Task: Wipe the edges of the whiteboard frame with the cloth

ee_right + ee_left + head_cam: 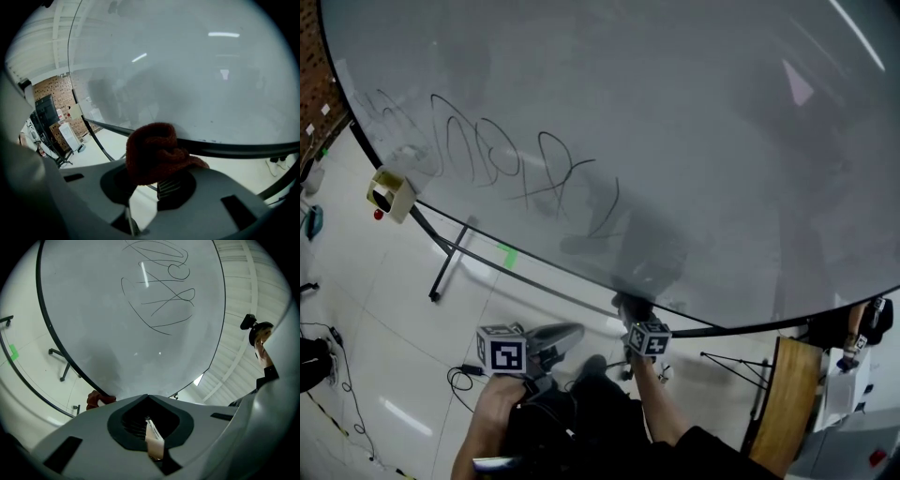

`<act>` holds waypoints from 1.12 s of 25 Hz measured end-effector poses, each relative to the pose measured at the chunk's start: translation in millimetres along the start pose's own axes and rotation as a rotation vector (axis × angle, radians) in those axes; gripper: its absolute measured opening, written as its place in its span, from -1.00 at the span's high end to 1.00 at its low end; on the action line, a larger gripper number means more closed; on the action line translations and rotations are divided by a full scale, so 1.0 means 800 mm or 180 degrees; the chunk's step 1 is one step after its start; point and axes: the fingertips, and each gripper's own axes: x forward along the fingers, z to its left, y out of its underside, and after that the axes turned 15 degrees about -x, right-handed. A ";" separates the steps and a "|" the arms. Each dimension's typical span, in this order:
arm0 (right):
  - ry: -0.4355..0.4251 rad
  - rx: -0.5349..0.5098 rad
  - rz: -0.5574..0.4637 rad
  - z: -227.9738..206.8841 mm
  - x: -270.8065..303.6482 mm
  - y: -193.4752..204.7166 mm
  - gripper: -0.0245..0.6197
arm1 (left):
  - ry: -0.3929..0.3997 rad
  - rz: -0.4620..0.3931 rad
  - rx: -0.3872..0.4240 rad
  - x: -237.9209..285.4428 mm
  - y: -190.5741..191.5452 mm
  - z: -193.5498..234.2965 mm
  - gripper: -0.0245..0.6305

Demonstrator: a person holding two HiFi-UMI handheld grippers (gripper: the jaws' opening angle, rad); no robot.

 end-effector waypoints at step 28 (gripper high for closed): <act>-0.1071 -0.0186 -0.0122 0.121 0.077 -0.064 0.66 | -0.0407 -0.0400 -0.0124 0.016 -0.063 0.039 0.93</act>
